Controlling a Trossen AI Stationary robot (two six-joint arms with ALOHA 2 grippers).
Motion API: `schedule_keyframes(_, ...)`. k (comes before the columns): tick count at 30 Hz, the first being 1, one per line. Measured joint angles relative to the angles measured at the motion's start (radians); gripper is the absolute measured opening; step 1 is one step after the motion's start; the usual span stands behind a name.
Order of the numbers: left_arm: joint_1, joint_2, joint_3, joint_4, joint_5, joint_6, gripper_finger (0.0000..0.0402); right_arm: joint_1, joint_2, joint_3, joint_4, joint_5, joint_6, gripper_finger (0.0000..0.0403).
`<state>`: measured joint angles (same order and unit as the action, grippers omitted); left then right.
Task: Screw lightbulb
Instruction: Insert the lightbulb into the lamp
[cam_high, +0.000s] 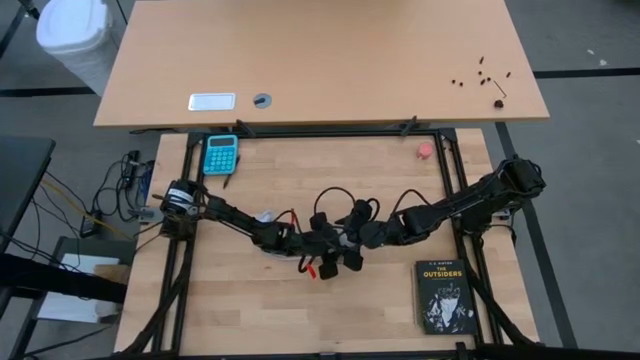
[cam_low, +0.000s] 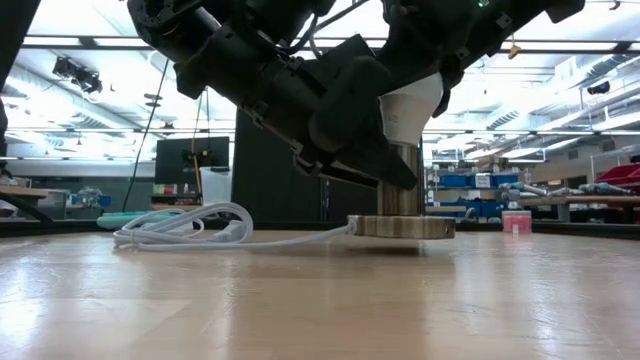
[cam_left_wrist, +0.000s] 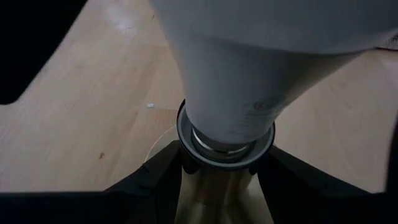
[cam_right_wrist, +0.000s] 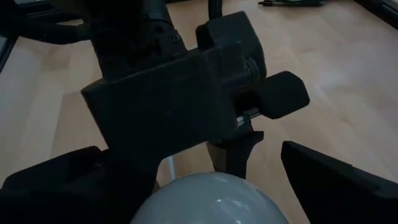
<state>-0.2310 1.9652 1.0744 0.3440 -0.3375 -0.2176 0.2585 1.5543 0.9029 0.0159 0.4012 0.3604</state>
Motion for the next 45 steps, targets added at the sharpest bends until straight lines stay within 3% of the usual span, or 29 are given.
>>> schedule_keyframes(12, 0.0, -0.004, 0.005, 0.015, 0.007, 0.002, 0.0193, 0.005, 0.0, 0.107, -0.153, -0.011, -0.072, 0.0345)
schedule_keyframes(22, -0.004, -0.003, 0.005, -0.114, 0.018, 0.009, 0.0193, 0.02, -0.021, 0.111, -0.238, -0.025, -0.049, 0.0343)
schedule_keyframes(29, -0.003, -0.003, 0.002, -0.112, 0.015, -0.002, 0.0193, 0.005, -0.021, 0.111, -0.25, -0.012, -0.049, 0.0343)
schedule_keyframes(34, -0.002, -0.003, 0.006, -0.171, 0.008, -0.044, 0.0193, 0.0, -0.071, 0.121, -0.439, 0.042, 0.066, 0.0339)
schedule_keyframes(37, -0.006, -0.004, 0.007, -0.204, 0.01, -0.038, 0.0193, 0.036, -0.113, 0.115, -0.572, -0.041, 0.146, 0.0332)
schedule_keyframes(41, -0.007, -0.003, 0.005, -0.198, 0.015, 0.009, 0.0193, 0.114, -0.163, 0.119, -0.551, -0.198, 0.288, 0.0324)
schedule_keyframes(45, -0.006, 0.0, 0.002, -0.152, 0.011, 0.074, 0.0199, 0.237, -0.135, 0.115, -0.608, -0.222, 0.415, 0.0321)
